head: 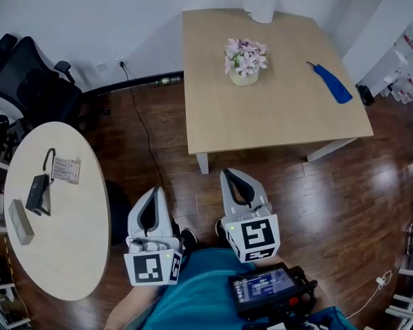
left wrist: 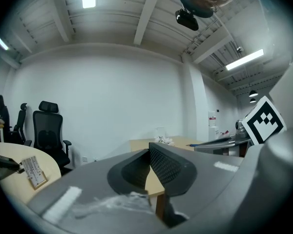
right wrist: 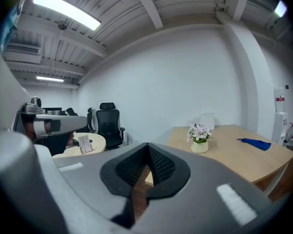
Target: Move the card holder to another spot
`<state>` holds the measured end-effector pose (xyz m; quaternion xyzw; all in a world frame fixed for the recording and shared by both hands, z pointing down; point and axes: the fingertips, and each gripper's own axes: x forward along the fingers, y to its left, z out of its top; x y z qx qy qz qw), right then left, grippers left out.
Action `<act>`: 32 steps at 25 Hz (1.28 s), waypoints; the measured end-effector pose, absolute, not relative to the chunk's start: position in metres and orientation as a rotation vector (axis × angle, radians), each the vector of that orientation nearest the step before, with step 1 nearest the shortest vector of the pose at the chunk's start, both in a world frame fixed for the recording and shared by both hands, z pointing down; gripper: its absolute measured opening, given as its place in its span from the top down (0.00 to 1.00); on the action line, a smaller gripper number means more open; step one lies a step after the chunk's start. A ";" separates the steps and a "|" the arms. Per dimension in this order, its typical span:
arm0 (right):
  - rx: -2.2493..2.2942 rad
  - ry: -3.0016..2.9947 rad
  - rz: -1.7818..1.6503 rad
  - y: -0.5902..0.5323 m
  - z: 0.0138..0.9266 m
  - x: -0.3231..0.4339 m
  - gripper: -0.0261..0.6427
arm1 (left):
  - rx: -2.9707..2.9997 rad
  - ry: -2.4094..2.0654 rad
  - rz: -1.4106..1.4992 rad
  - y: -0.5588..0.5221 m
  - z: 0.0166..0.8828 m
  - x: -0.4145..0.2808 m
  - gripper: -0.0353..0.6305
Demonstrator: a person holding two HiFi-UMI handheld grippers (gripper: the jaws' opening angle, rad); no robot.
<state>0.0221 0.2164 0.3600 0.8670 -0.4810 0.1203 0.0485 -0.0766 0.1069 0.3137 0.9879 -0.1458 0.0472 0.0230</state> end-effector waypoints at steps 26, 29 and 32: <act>2.644 -1.392 0.423 0.224 0.361 -0.040 0.97 | 3.059 -0.307 0.230 0.115 0.346 -0.110 0.93; 2.647 -1.389 0.426 0.226 0.359 -0.042 0.97 | 3.063 -0.310 0.223 0.114 0.345 -0.112 0.93; 2.646 -1.384 0.397 0.229 0.362 -0.041 0.97 | 3.058 -0.308 0.225 0.114 0.345 -0.112 0.93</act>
